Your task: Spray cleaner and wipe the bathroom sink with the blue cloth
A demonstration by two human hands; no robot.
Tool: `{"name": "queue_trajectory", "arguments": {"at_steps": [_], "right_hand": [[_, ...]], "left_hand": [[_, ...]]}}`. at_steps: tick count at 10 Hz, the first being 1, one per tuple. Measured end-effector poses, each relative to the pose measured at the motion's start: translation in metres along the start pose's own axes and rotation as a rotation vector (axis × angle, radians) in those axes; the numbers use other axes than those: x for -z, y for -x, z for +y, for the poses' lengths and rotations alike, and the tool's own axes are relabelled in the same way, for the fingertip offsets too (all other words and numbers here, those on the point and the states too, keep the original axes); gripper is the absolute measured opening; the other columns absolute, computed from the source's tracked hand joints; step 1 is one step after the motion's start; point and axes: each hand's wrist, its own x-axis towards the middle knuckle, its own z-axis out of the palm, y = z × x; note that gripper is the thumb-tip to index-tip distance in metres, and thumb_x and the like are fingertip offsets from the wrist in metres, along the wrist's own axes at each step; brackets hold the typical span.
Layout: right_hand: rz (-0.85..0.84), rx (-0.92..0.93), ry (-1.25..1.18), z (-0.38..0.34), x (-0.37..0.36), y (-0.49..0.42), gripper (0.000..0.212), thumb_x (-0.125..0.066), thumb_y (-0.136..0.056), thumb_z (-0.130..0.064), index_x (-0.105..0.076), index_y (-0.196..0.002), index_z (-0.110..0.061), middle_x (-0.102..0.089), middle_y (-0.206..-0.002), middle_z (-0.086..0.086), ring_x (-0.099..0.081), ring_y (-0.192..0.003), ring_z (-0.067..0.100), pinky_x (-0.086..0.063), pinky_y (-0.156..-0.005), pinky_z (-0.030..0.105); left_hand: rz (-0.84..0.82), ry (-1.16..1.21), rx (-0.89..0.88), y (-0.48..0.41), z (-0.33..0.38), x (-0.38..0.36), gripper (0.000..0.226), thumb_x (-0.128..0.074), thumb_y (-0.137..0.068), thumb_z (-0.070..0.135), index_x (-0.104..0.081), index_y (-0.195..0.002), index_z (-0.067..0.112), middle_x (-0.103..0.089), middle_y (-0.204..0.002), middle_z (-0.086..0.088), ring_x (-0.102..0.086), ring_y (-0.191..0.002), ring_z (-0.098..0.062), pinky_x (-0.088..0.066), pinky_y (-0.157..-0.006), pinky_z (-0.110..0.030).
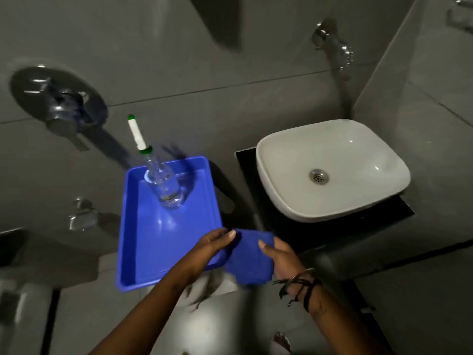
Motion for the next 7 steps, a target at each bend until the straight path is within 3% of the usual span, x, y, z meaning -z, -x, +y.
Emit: {"name": "queue_trajectory", "arguments": {"at_steps": [1, 2, 3, 4, 5, 6, 7], "right_hand": [[-0.121, -0.047, -0.205, -0.012, -0.036, -0.006, 0.035, -0.054, -0.087, -0.014, -0.06, -0.118, 0.001, -0.073, -0.105, 0.013, -0.067, -0.098, 0.025, -0.05, -0.094, 0.041], [-0.171, -0.118, -0.129, -0.012, -0.088, -0.033, 0.035, -0.051, -0.091, -0.005, -0.053, -0.123, 0.009, -0.062, -0.118, 0.026, -0.06, -0.105, 0.034, -0.042, -0.104, 0.051], [-0.074, -0.135, 0.076, -0.001, -0.122, -0.061, 0.037, -0.06, -0.084, 0.005, -0.054, -0.119, 0.014, -0.062, -0.116, 0.029, -0.059, -0.097, 0.033, -0.045, -0.1, 0.054], [0.097, -0.119, 0.453, 0.02, -0.16, -0.099, 0.036, -0.072, -0.075, 0.004, -0.061, -0.11, 0.008, -0.067, -0.113, 0.028, -0.063, -0.094, 0.031, -0.054, -0.089, 0.046], [0.152, -0.13, 0.664, 0.034, -0.178, -0.117, 0.041, -0.073, -0.075, -0.006, -0.06, -0.113, 0.004, -0.065, -0.116, 0.023, -0.063, -0.105, 0.035, -0.053, -0.091, 0.043], [0.251, -0.059, 1.018, 0.052, -0.193, -0.117, 0.049, -0.072, -0.076, -0.021, -0.056, -0.12, -0.005, -0.051, -0.126, 0.018, -0.05, -0.119, 0.037, -0.044, -0.098, 0.041], [0.398, 0.127, 1.07, 0.044, -0.195, -0.109, 0.049, -0.07, -0.078, -0.024, -0.055, -0.122, -0.011, -0.046, -0.128, 0.015, -0.043, -0.122, 0.038, -0.039, -0.101, 0.044]], "left_hand": [[-0.068, 0.075, 0.047, 0.011, -0.006, 0.03, 0.047, -0.073, -0.081, 0.023, -0.064, -0.115, -0.007, -0.07, -0.105, -0.017, -0.067, -0.092, -0.023, -0.055, -0.079, -0.029], [0.188, 0.033, 0.04, 0.014, -0.02, 0.078, 0.046, -0.085, -0.072, 0.014, -0.063, -0.101, -0.014, -0.07, -0.095, -0.026, -0.064, -0.082, -0.026, -0.052, -0.072, -0.035], [0.384, -0.007, 0.061, 0.005, -0.033, 0.106, 0.034, -0.088, -0.069, 0.013, -0.062, -0.081, -0.006, -0.063, -0.078, -0.019, -0.058, -0.066, -0.021, -0.047, -0.055, -0.029], [0.577, -0.146, 0.09, -0.011, -0.053, 0.131, 0.041, -0.09, -0.066, 0.019, -0.051, -0.064, 0.008, -0.052, -0.063, -0.008, -0.049, -0.058, -0.02, -0.037, -0.048, -0.022], [0.653, -0.27, 0.127, -0.023, -0.064, 0.138, 0.04, -0.088, -0.069, 0.026, -0.051, -0.066, 0.011, -0.056, -0.066, -0.005, -0.053, -0.063, -0.023, -0.037, -0.045, -0.019], [0.702, -0.574, 0.184, -0.027, -0.068, 0.138, 0.046, -0.08, -0.076, 0.035, -0.059, -0.104, 0.005, -0.063, -0.108, -0.016, -0.062, -0.1, -0.035, -0.051, -0.076, -0.036], [0.815, -0.817, 0.121, -0.018, -0.054, 0.135, 0.063, -0.073, -0.081, 0.039, -0.048, -0.13, 0.008, -0.049, -0.136, -0.019, -0.052, -0.12, -0.04, -0.047, -0.093, -0.046]]}}
